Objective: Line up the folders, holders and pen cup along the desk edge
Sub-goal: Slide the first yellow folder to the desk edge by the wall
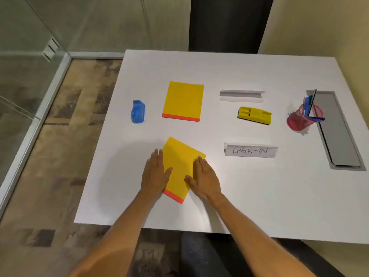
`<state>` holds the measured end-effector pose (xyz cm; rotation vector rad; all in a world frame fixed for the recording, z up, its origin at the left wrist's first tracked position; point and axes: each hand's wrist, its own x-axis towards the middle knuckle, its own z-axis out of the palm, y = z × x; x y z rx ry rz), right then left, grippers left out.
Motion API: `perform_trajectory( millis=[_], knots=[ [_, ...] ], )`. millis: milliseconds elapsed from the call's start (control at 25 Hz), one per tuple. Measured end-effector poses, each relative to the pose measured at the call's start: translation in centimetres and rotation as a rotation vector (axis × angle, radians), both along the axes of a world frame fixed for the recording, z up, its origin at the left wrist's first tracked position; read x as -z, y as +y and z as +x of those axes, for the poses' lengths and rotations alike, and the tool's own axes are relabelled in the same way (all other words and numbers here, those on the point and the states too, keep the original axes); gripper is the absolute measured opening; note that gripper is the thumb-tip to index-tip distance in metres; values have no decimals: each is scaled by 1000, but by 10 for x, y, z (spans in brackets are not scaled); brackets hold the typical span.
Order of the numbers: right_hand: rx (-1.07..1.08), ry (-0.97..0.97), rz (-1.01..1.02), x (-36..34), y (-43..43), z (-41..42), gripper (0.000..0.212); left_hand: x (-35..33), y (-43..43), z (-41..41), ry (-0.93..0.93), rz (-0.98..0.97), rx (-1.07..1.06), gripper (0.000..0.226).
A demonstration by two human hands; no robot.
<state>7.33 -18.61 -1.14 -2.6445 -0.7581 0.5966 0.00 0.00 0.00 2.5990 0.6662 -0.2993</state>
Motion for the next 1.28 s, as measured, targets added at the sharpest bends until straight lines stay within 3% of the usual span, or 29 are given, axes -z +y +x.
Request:
perform_trajectory(
  millis=[200, 320, 520, 640, 800, 1040, 1280],
  knots=[
    [-48, -22, -78, 13, -4, -10, 84, 14, 1, -4, 108, -81, -97, 86],
    [-47, -24, -58, 14, -3, -12, 85, 17, 0, 3, 75, -87, -152, 84],
    [5, 21, -24, 14, 1, -16, 89, 16, 7, 22, 96, -116, -395, 85],
    [11, 58, -18, 11, 0, -13, 90, 16, 12, 25, 57, -225, -494, 71],
    [8, 86, -25, 10, -1, -11, 90, 9, 10, 25, 137, -157, -524, 56],
    [13, 88, -21, 16, 0, -12, 90, 8, 17, 29, 204, -323, -590, 77],
    [11, 91, -14, 21, 0, -11, 91, 4, 14, 23, 177, -318, -540, 45]
  ],
)
